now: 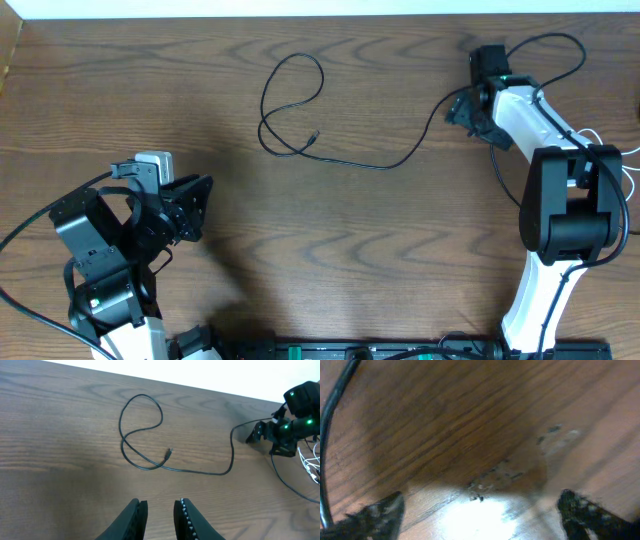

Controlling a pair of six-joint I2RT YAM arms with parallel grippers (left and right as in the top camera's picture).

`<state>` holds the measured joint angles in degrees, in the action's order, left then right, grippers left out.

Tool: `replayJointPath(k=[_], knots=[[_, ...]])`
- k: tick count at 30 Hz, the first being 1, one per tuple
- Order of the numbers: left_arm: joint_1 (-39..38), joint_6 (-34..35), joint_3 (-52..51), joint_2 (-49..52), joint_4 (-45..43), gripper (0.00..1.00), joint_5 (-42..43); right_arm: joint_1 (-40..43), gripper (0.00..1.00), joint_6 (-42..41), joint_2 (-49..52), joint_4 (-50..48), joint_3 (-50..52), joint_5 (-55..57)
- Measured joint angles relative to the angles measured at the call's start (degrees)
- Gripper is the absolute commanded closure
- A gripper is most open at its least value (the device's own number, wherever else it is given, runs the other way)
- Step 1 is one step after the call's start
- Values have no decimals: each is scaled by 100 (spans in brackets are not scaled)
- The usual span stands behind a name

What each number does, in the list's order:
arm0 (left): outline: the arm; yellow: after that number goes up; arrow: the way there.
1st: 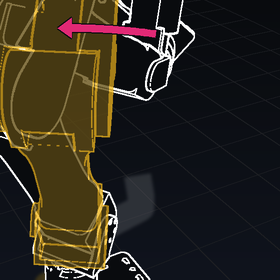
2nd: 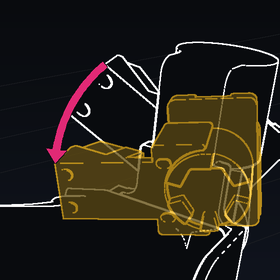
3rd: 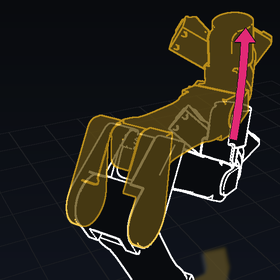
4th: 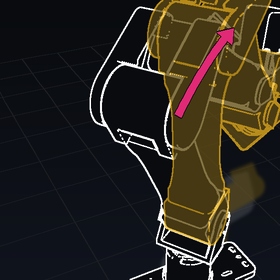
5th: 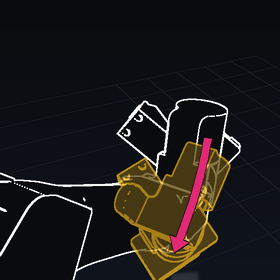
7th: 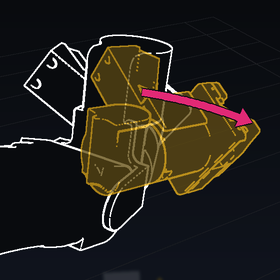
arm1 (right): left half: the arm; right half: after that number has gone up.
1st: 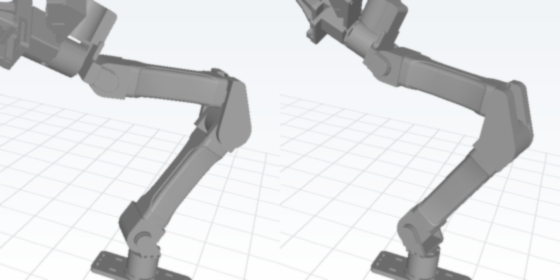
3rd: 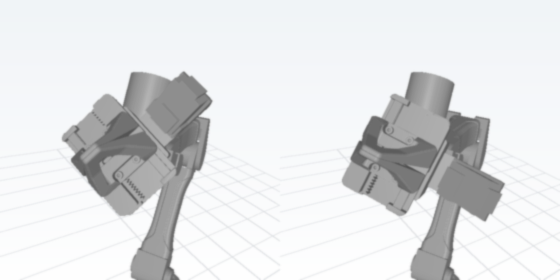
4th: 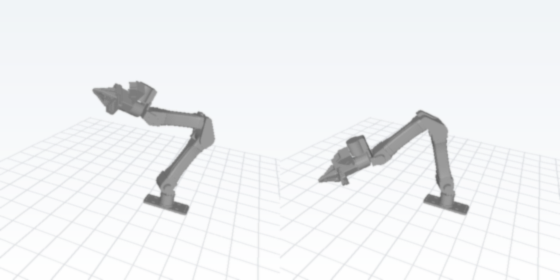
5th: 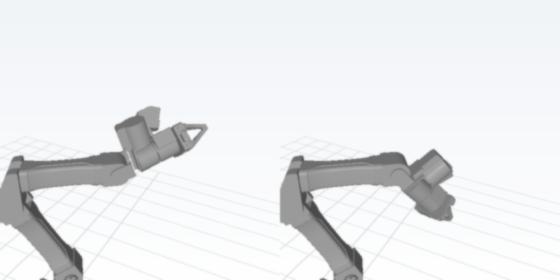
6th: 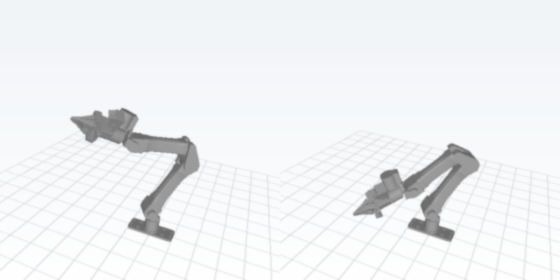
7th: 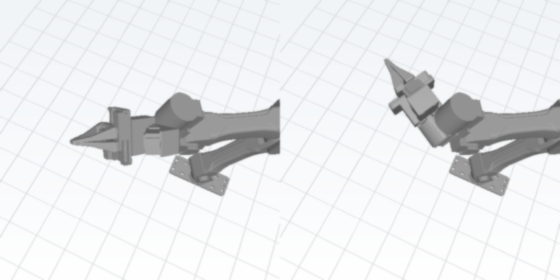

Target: Untangle cables

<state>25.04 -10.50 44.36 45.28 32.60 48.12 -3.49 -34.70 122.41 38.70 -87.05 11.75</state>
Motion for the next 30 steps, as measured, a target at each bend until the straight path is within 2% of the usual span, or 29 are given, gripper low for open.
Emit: replayJointPath(k=[4, 5, 7, 12, 24, 30], knots=[[0, -2, 0, 0, 0, 76, 2, -2, 31, 223, 0, -192, 111, -378], [0, -2, 0, 0, -2, 76, 2, -2, 32, 282, 0, -240, 120, -483], [0, 0, 0, 0, 0, 76, 2, -15, 29, 407, 0, -334, 120, -715], [0, -2, 0, 0, 0, 76, 2, -138, 12, 734, -4, -476, 118, -1130], [0, -2, 0, 0, 0, 76, 0, -1014, 7, 977, -11, -890, 125, -1543], [0, -2, 0, 0, 0, 76, 2, -1502, 9, 977, -11, -1119, 125, -1436]])
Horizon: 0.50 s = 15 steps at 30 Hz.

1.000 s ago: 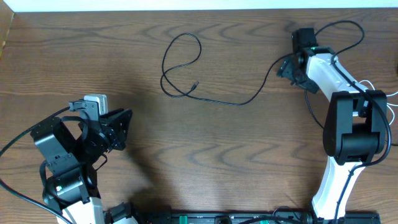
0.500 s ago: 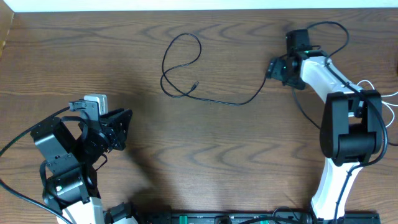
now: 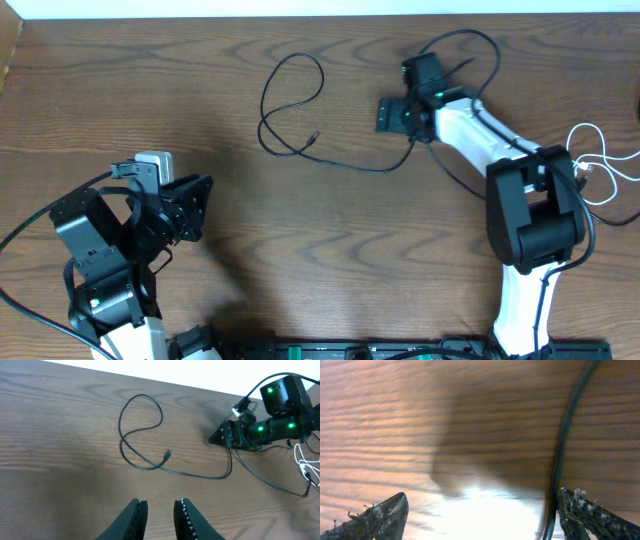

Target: Untangle cables

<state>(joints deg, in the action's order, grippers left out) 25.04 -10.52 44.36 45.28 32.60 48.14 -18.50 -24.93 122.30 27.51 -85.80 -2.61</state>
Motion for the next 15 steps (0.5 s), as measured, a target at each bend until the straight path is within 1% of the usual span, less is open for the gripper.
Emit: replayJointPath(k=[3, 6, 9, 12, 13, 15], knots=[[0, 2, 0, 0, 0, 76, -2, -210, 10, -2, 0, 28, 2, 225], [0, 0, 0, 0, 0, 76, 0, -367, 9, -7, 0, 79, 15, 466], [0, 2, 0, 0, 11, 76, -2, -461, 9, -66, 0, 195, 61, 643], [0, 0, 0, 0, 26, 76, 0, -514, 12, -229, -2, 304, 153, 811], [0, 2, 0, 0, 28, 76, 0, -527, 15, -315, -11, 310, 175, 855], [0, 0, 0, 0, 28, 76, 0, -540, 17, -492, -42, 293, 245, 960]])
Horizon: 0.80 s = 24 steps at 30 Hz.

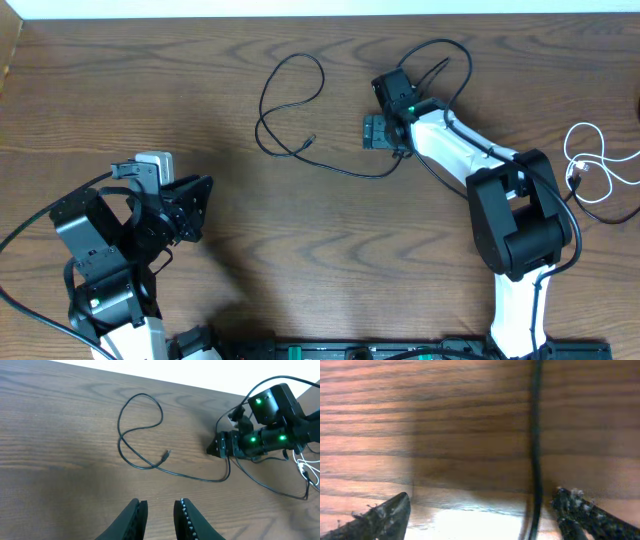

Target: Untangle cables

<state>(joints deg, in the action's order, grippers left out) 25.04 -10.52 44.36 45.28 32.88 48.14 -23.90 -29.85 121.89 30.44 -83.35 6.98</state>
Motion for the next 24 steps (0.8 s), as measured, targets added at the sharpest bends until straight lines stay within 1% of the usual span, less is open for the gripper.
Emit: replayJointPath(k=[2, 3, 4, 9, 12, 15, 17, 19, 24], knots=[[0, 2, 0, 0, 7, 76, 0, -4, 22, -205, -57, -20, 116, 90], [0, 0, 0, 0, 7, 76, 0, -7, 26, -289, -92, -46, 184, 129], [0, 2, 0, 0, 7, 76, 0, -9, 34, -358, -122, -70, 243, 168], [0, 2, 0, 0, 9, 76, 0, -46, 57, -595, -208, -212, 446, 380], [0, 0, 0, 0, 11, 76, -2, -94, 66, -693, -216, -262, 474, 424], [0, 0, 0, 0, 11, 76, 0, -142, 72, -730, -216, -313, 483, 422], [0, 2, 0, 0, 11, 76, 0, -170, 83, -758, -216, -321, 485, 415], [0, 2, 0, 0, 11, 76, 0, -186, 99, -748, -216, -332, 496, 411], [0, 2, 0, 0, 11, 76, 0, -212, 99, -813, -216, -417, 509, 400]])
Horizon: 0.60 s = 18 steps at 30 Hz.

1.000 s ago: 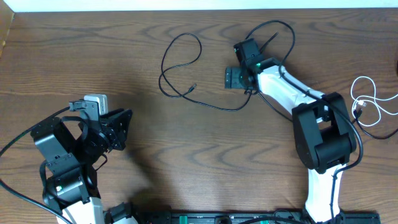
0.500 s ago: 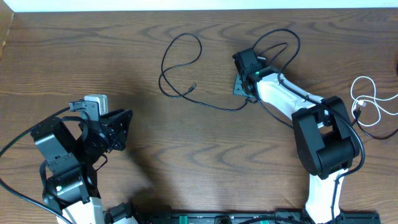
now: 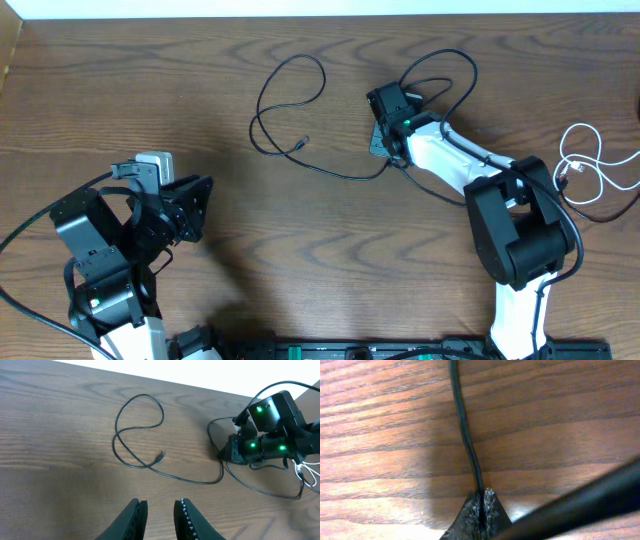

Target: Untangle cables

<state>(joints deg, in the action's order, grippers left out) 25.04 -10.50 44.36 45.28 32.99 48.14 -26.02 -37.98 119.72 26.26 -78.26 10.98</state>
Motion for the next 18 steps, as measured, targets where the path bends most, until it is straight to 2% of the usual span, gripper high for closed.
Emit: replayJointPath(k=[10, 18], knots=[[0, 0, 0, 0, 0, 76, 0, -17, 99, 66, 0, -9, -9, 42], [0, -2, 0, 0, 0, 76, 0, -17, 99, 791, -509, 262, -236, -46]])
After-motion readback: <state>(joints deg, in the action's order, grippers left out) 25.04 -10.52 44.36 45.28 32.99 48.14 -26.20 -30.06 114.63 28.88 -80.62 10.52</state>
